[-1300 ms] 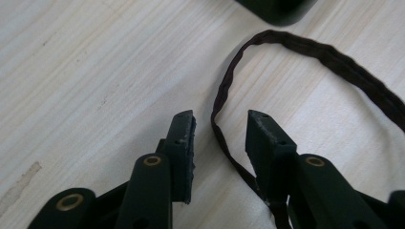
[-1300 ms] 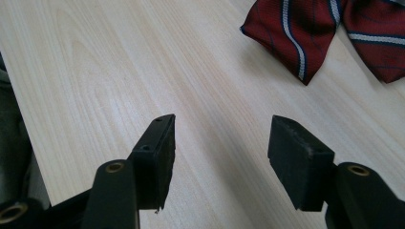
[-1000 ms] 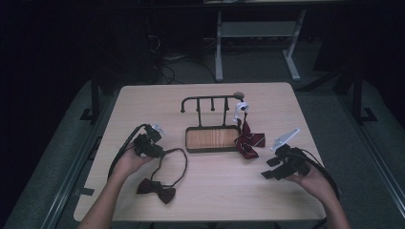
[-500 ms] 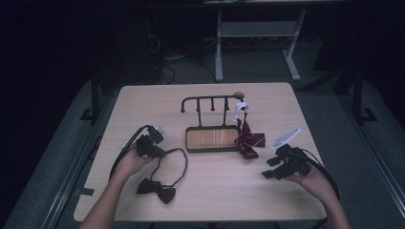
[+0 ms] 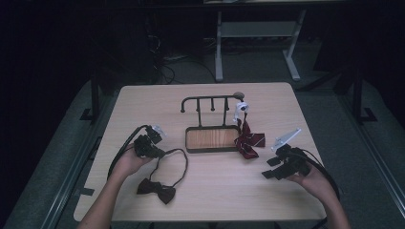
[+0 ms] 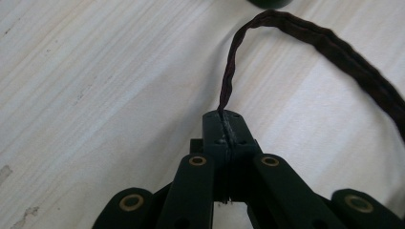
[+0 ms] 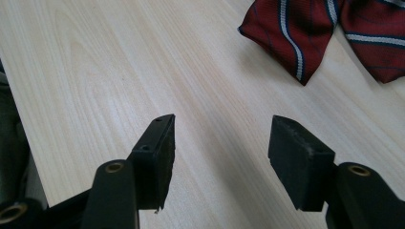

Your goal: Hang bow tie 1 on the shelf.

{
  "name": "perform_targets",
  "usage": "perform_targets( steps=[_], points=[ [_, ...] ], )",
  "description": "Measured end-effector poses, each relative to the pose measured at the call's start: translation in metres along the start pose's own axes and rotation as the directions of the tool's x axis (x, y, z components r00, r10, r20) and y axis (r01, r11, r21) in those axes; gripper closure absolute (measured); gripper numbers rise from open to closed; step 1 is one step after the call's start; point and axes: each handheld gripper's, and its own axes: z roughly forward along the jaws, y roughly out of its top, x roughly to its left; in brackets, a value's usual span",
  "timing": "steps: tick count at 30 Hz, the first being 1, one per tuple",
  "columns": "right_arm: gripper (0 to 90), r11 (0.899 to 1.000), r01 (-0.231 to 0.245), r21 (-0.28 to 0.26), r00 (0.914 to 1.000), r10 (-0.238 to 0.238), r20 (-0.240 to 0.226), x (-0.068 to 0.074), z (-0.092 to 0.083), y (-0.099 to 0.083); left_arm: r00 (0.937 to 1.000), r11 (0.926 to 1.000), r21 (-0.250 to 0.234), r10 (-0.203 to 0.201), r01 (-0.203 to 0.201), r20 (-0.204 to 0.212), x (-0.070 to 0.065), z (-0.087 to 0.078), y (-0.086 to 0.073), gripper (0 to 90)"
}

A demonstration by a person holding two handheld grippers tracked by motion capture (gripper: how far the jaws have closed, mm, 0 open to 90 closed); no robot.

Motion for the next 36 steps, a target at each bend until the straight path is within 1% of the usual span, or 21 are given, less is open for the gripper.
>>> perform_targets(
  steps=[4, 5, 7, 9, 12, 16, 23, 29, 36],
  points=[
    [41.4, 1.000, 0.000, 0.000, 1.0000, 0.000, 0.003, 0.000, 0.000, 0.000, 1.0000, 1.0000, -0.008, 0.005, -0.005, 0.008, -0.002, -0.006, 0.000, 89.7],
    [41.4, 1.000, -0.004, 0.001, 1.0000, 0.004, 0.002, 0.000, 0.000, 0.000, 1.0000, 0.9998, -0.020, 0.004, -0.004, 0.009, -0.003, -0.008, 0.000, 89.7],
    [41.4, 1.000, -0.003, 0.003, 1.0000, 0.003, 0.002, 0.000, 0.001, 0.001, 0.9997, 0.9997, -0.014, 0.021, -0.021, 0.010, -0.004, -0.012, 0.002, 89.7],
    [41.4, 1.000, -0.001, 0.004, 1.0000, 0.001, 0.001, 0.000, 0.002, 0.001, 0.9995, 0.9993, -0.019, 0.031, -0.031, 0.011, -0.006, -0.016, 0.003, 89.7],
    [41.4, 1.000, -0.003, 0.003, 1.0000, 0.003, 0.002, 0.000, 0.001, 0.001, 0.9992, 0.9988, -0.031, 0.037, -0.037, 0.015, -0.009, -0.021, 0.005, 89.7],
    [41.4, 1.000, -0.005, 0.002, 1.0000, 0.005, 0.005, 0.000, 0.000, 0.000, 0.9978, 0.9977, -0.026, 0.063, -0.063, 0.018, -0.012, -0.027, 0.008, 89.7],
    [41.4, 1.000, -0.007, -0.002, 1.0000, 0.007, 0.003, -0.001, -0.001, 0.000, 0.9961, 0.9961, -0.025, 0.086, -0.085, 0.021, -0.018, -0.036, 0.011, 89.7],
    [41.4, 1.000, -0.010, -0.002, 0.9999, 0.010, 0.001, -0.002, -0.001, -0.001, 0.9934, 0.9934, -0.018, 0.114, -0.113, 0.018, -0.022, -0.044, 0.014, 89.7],
    [41.4, 1.000, -0.013, -0.006, 0.9999, 0.013, 0.007, -0.002, -0.002, -0.001, 0.9893, 0.9891, -0.035, 0.144, -0.143, 0.023, -0.027, -0.059, 0.016, 89.7]
  ],
)
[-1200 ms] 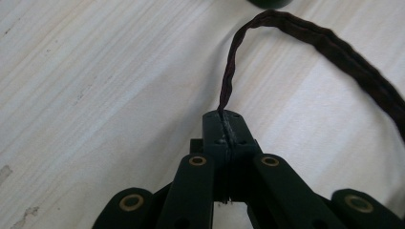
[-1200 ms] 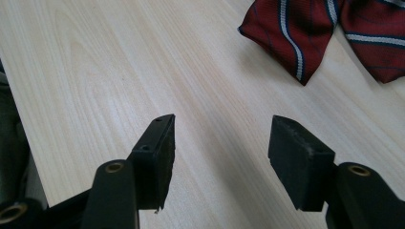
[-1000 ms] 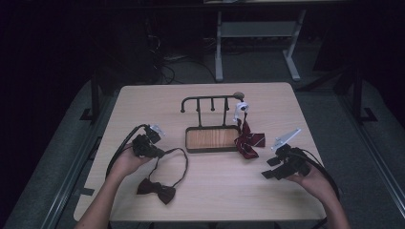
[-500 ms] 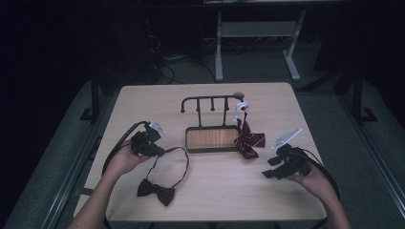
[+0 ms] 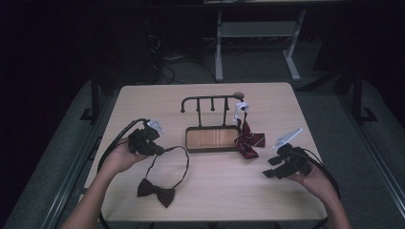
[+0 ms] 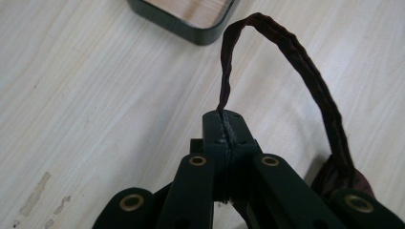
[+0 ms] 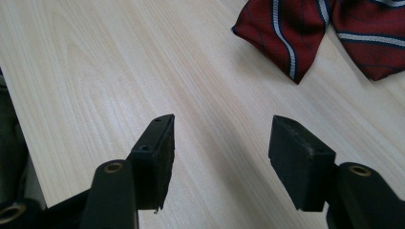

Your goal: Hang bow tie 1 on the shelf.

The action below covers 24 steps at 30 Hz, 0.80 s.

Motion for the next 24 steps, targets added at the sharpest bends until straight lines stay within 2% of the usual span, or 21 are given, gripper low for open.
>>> perform_targets(
  steps=[12, 19, 24],
  points=[
    [41.5, 1.000, -0.003, -0.008, 1.0000, 0.003, -0.008, -0.001, -0.001, 0.000, 0.9995, 0.9995, -0.014, 0.028, -0.027, 0.013, -0.005, -0.017, 0.008, 89.8],
    [41.5, 1.000, -0.018, -0.022, 0.9998, 0.018, -0.001, -0.003, -0.006, -0.002, 0.9985, 0.9981, -0.032, 0.054, -0.054, 0.011, -0.007, -0.029, 0.015, 89.8],
    [41.6, 1.000, -0.017, -0.021, 0.9998, 0.017, -0.002, -0.002, -0.005, -0.003, 0.9983, 0.9978, -0.033, 0.059, -0.058, 0.007, -0.009, -0.034, 0.018, 89.9]
  ],
)
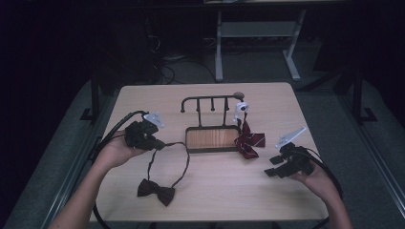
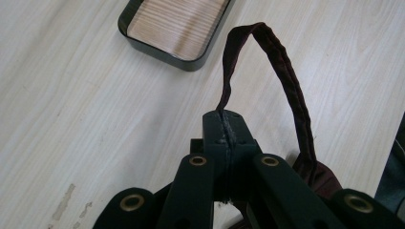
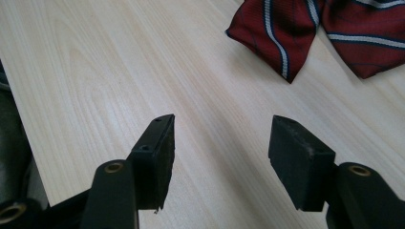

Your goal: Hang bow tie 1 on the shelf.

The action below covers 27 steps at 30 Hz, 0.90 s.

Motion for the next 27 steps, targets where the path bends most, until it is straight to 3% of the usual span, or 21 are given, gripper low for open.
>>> perform_targets(
  steps=[13, 27],
  points=[
    [41.8, 1.000, 0.003, 0.003, 1.0000, -0.003, 0.000, -0.001, 0.002, 0.000, 0.9993, 0.9992, -0.016, 0.038, -0.038, -0.005, -0.004, -0.022, 0.012, 89.9],
    [41.8, 1.000, -0.004, -0.002, 1.0000, 0.004, 0.005, -0.001, -0.001, -0.001, 0.9985, 0.9983, -0.024, 0.054, -0.054, -0.009, -0.003, -0.034, 0.021, 89.9]
  ],
)
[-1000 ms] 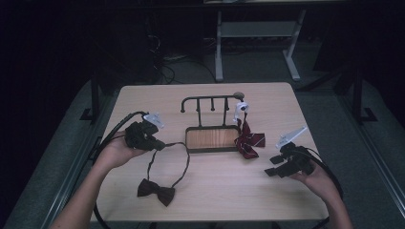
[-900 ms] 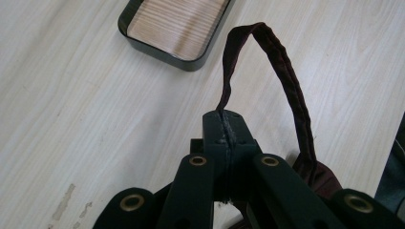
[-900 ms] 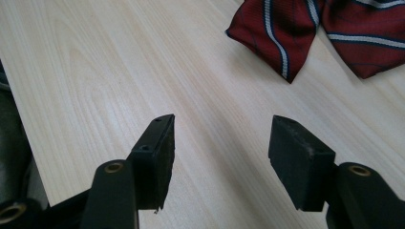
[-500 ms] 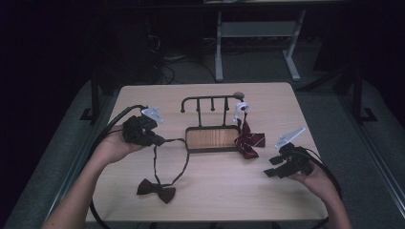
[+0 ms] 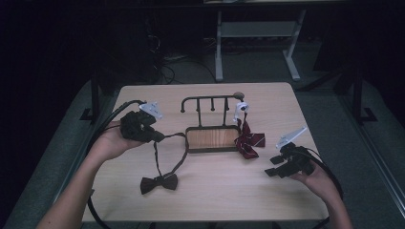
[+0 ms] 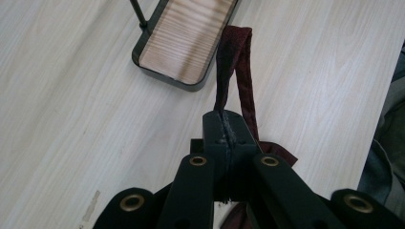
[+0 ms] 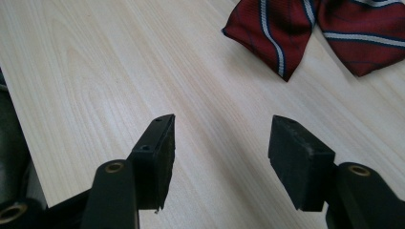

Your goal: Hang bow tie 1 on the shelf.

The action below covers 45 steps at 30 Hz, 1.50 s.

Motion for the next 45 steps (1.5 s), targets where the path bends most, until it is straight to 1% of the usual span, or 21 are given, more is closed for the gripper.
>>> perform_targets(
  steps=[3, 5, 7, 9, 12, 14, 17, 23, 24, 28, 32, 34, 36, 38, 40, 45],
  points=[
    [41.8, 1.000, -0.003, -0.003, 1.0000, 0.003, 0.000, -0.001, -0.001, -0.001, 1.0000, 1.0000, 0.003, 0.003, -0.003, 0.000, 0.001, -0.001, 0.004, 90.0],
    [41.8, 1.000, -0.002, -0.005, 1.0000, 0.002, -0.004, -0.001, 0.000, -0.001, 0.9999, 1.0000, 0.006, 0.003, -0.003, -0.010, 0.002, -0.002, 0.005, 90.0],
    [41.8, 1.000, 0.005, 0.004, 1.0000, -0.005, -0.003, -0.001, 0.002, -0.001, 0.9999, 1.0000, 0.005, 0.002, -0.002, -0.013, 0.003, -0.004, 0.007, 89.9],
    [41.8, 1.000, 0.009, 0.007, 0.9999, -0.009, -0.005, 0.000, 0.002, -0.002, 0.9999, 1.0000, -0.005, -0.004, 0.004, -0.016, 0.004, -0.006, 0.009, 90.0],
    [41.8, 1.000, 0.000, -0.002, 1.0000, 0.000, -0.006, 0.001, -0.001, -0.003, 0.9996, 1.0000, 0.003, -0.005, 0.005, -0.026, 0.007, -0.007, 0.011, 89.9],
    [41.9, 1.000, 0.003, -0.002, 1.0000, -0.003, 0.002, 0.001, -0.001, -0.003, 0.9994, 0.9998, -0.005, -0.018, 0.018, -0.028, 0.009, -0.008, 0.013, 90.0],
    [41.9, 1.000, 0.003, -0.004, 1.0000, -0.003, 0.001, 0.000, -0.002, -0.003, 0.9994, 0.9999, -0.002, -0.013, 0.013, -0.033, 0.011, -0.009, 0.016, 89.9],
    [41.9, 1.000, 0.003, 0.000, 1.0000, -0.003, -0.006, -0.001, 0.000, -0.003, 0.9988, 0.9997, -0.006, -0.022, 0.022, -0.044, 0.016, -0.012, 0.019, 90.0],
    [41.9, 1.000, 0.004, -0.001, 1.0000, -0.004, -0.006, -0.001, 0.000, -0.003, 0.9987, 0.9996, -0.011, -0.028, 0.028, -0.043, 0.017, -0.012, 0.019, 90.0],
    [41.8, 1.000, 0.004, -0.002, 0.9999, -0.004, -0.011, -0.001, 0.001, -0.003, 0.9987, 0.9996, -0.014, -0.026, 0.025, -0.043, 0.017, -0.014, 0.020, 90.0],
    [42.0, 1.000, 0.002, -0.002, 0.9998, -0.002, -0.018, -0.001, 0.003, -0.002, 0.9987, 0.9999, -0.006, -0.016, 0.016, -0.048, 0.016, -0.014, 0.022, 90.0],
    [42.0, 1.000, 0.005, 0.001, 0.9999, -0.005, -0.015, -0.002, 0.003, -0.003, 0.9987, 0.9997, -0.010, -0.021, 0.021, -0.047, 0.016, -0.014, 0.022, 90.0],
    [42.0, 1.000, 0.009, -0.004, 0.9999, -0.009, -0.013, -0.003, 0.002, -0.003, 0.9987, 0.9998, -0.006, -0.019, 0.019, -0.048, 0.017, -0.014, 0.024, 90.0],
    [42.0, 1.000, -0.001, -0.004, 0.9999, 0.001, -0.011, -0.002, 0.000, -0.004, 0.9984, 0.9999, -0.002, -0.017, 0.016, -0.053, 0.018, -0.014, 0.026, 90.0],
    [42.0, 1.000, 0.001, -0.007, 1.0000, -0.001, -0.008, -0.002, -0.001, -0.004, 0.9982, 0.9999, 0.001, -0.010, 0.010, -0.059, 0.019, -0.016, 0.029, 90.0],
    [42.0, 1.000, 0.001, -0.004, 1.0000, -0.001, -0.004, -0.002, -0.003, -0.004, 0.9978, 0.9999, -0.003, -0.010, 0.010, -0.066, 0.021, -0.018, 0.034, 90.0]
  ],
)
